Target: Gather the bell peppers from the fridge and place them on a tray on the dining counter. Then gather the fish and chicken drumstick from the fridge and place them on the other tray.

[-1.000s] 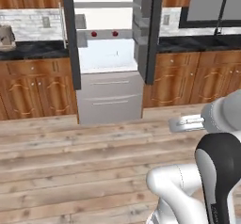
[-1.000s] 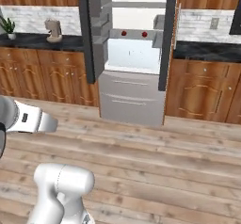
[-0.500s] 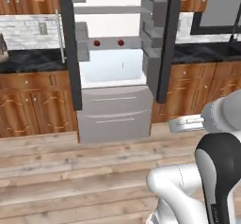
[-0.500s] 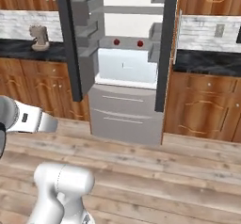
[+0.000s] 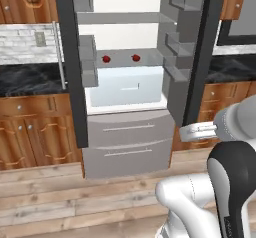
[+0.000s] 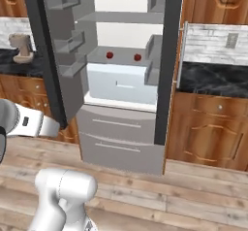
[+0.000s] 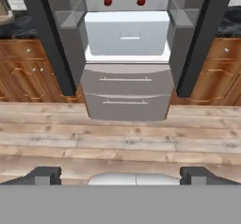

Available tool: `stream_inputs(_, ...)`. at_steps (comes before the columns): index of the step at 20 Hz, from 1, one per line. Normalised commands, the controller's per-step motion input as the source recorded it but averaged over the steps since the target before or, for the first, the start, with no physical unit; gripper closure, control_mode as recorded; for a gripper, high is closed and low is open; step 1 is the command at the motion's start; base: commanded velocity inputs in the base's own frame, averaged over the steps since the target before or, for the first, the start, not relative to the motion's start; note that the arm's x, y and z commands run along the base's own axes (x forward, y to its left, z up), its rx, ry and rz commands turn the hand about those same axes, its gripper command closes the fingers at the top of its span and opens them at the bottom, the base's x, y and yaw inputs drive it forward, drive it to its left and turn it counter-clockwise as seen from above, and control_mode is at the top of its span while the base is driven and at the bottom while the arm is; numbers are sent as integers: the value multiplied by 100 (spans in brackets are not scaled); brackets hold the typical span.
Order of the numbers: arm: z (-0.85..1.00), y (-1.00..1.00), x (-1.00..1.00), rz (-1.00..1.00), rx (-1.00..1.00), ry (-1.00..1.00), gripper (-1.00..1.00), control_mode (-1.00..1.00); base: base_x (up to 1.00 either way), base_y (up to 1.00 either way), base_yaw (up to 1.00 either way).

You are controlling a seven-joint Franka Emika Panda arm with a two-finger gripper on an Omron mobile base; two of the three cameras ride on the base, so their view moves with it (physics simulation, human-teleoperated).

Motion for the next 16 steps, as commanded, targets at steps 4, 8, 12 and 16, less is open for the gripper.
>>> stream_inputs(4, 0, 0, 0, 0, 0, 0, -100, 100, 91, 0, 0)
stream_inputs(8, 0, 0, 0, 0, 0, 0, -100, 100, 78, -4, 0)
stream_inputs(12, 0, 0, 0, 0, 0, 0, -100, 100, 61, 0, 0)
stream_inputs(16, 0, 0, 0, 0, 0, 0, -100, 100, 47, 0, 0)
